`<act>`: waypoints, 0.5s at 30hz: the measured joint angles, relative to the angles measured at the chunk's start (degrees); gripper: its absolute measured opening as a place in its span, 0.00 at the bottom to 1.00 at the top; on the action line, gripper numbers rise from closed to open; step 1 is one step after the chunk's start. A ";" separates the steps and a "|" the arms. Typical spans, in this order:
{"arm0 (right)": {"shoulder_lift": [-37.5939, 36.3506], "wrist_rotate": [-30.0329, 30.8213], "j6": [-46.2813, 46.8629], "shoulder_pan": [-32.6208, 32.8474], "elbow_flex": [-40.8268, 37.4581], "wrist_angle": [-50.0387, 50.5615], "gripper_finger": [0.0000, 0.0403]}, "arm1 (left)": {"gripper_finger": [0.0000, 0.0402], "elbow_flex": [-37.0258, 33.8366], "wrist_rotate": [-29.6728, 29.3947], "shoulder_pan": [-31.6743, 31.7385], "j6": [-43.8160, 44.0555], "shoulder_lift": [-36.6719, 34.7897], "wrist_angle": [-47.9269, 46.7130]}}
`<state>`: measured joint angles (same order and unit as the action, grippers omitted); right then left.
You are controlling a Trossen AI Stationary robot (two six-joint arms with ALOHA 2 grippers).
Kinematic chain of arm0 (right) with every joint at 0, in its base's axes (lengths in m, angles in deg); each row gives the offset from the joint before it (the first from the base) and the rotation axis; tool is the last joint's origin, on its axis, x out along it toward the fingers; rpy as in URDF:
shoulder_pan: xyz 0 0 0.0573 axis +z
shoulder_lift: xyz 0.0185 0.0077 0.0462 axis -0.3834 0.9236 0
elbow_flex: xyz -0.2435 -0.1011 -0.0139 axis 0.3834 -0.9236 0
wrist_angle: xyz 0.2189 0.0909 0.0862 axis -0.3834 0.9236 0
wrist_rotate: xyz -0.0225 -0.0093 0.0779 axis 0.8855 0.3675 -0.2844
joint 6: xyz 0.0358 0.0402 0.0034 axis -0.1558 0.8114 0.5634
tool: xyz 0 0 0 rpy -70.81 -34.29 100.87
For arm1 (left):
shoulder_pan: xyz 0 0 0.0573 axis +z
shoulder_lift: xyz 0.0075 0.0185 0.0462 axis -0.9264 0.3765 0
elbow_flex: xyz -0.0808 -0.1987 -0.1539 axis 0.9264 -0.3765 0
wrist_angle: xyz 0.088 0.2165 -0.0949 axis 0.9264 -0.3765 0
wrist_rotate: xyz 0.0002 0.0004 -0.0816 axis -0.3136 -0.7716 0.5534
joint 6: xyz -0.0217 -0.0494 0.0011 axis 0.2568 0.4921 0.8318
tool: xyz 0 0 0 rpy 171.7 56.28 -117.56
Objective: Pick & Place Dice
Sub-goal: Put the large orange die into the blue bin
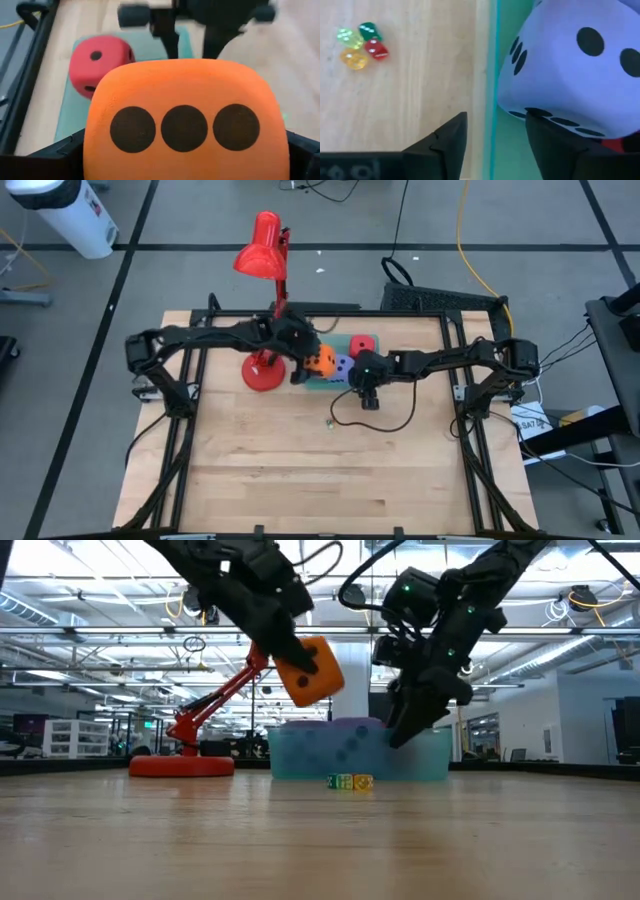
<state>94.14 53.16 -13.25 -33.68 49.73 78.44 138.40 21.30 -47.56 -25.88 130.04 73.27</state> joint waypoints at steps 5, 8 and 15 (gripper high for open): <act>-2.36 4.39 -0.73 0.00 0.18 -1.05 0.48 | 1.00 -0.02 -7.28 -1.35 -2.19 3.07 1.57; -5.52 6.87 -0.31 0.00 0.09 -0.65 0.44 | 1.00 -0.02 -7.43 -1.27 -2.21 3.17 1.54; -13.49 6.73 0.05 0.00 0.16 -4.15 0.21 | 1.00 0.00 -7.89 -0.75 -1.40 2.63 2.62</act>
<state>80.65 59.89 -13.20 -33.68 49.89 74.29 138.40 13.41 -48.31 -27.29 132.67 75.88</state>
